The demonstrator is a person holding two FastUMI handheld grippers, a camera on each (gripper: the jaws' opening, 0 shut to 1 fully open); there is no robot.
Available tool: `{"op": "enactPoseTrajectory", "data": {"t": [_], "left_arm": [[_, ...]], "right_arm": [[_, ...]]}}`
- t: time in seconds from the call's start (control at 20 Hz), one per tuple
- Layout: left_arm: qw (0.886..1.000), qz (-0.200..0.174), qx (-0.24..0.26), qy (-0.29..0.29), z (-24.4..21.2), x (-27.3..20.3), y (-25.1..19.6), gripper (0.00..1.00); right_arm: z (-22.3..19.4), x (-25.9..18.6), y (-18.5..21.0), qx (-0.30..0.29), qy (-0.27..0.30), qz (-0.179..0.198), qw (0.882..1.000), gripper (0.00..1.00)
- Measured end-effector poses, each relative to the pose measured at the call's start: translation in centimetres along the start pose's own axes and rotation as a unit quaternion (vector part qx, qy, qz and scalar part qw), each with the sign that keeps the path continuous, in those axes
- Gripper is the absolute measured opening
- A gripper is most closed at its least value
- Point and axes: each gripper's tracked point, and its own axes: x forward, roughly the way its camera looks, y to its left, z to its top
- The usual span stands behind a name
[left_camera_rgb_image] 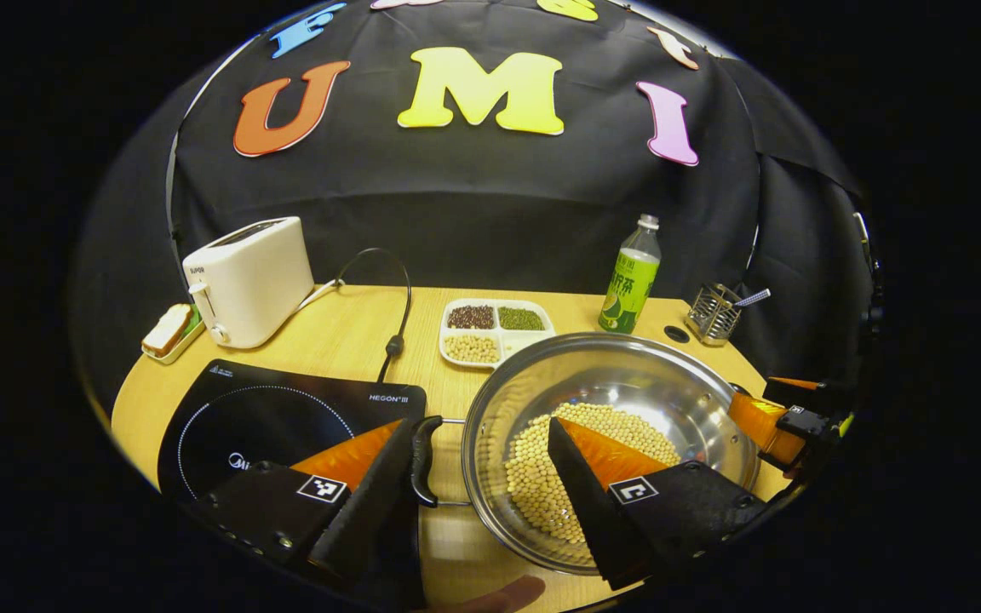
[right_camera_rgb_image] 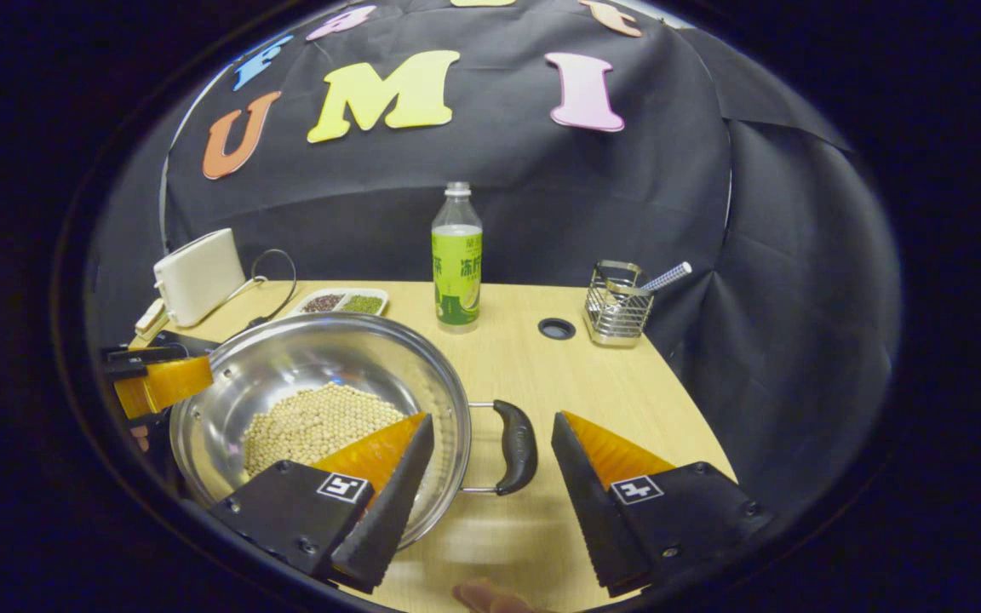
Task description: First push the handle of the pot to place it horizontally, then grasp the pot with both hands and set it on the induction cooktop.
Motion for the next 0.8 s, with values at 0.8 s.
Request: {"op": "enactPoseTrajectory", "data": {"t": [0.8], "left_arm": [[0.998,0.031,0.032,0.052,-3.0,1.9,1.7,0.66]], "right_arm": [[-1.8,2.0,0.1,0.009,0.017,0.018,1.0,0.72]]}}
